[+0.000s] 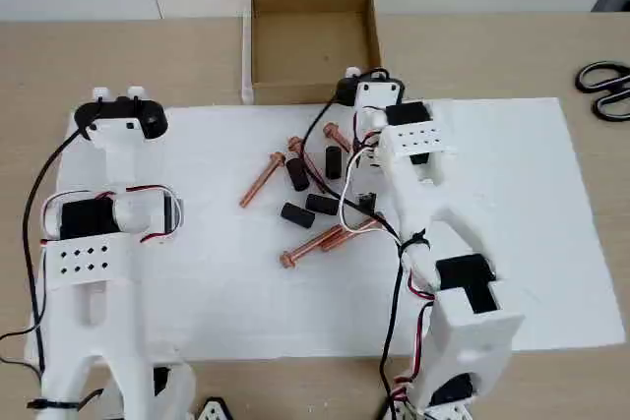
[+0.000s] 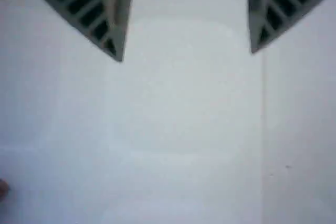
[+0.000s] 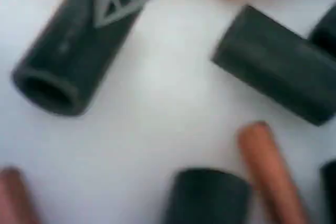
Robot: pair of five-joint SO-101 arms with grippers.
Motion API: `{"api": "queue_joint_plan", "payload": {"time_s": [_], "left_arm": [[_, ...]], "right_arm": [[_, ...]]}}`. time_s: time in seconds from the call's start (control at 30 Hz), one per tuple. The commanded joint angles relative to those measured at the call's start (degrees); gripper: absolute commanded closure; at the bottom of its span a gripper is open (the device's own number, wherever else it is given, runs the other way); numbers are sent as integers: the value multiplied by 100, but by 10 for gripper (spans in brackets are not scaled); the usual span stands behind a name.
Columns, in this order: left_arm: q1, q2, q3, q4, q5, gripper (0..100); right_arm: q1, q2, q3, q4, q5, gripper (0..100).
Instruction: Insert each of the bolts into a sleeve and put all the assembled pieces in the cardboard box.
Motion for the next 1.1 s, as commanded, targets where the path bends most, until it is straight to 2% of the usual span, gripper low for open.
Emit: {"api": "queue_joint_plan", "payload": {"time_s": [0.0, 0.4, 1.07], "left_arm": [[44, -26, -180, -105, 26, 851], [44, -44, 75, -325, 26, 851], [53, -44, 119, -352, 26, 851]], "right_arm": [[-136, 48, -202, -189, -97, 844], [-207, 84, -202, -224, -132, 844], [-207, 189, -176, -259, -1749, 844]]}}
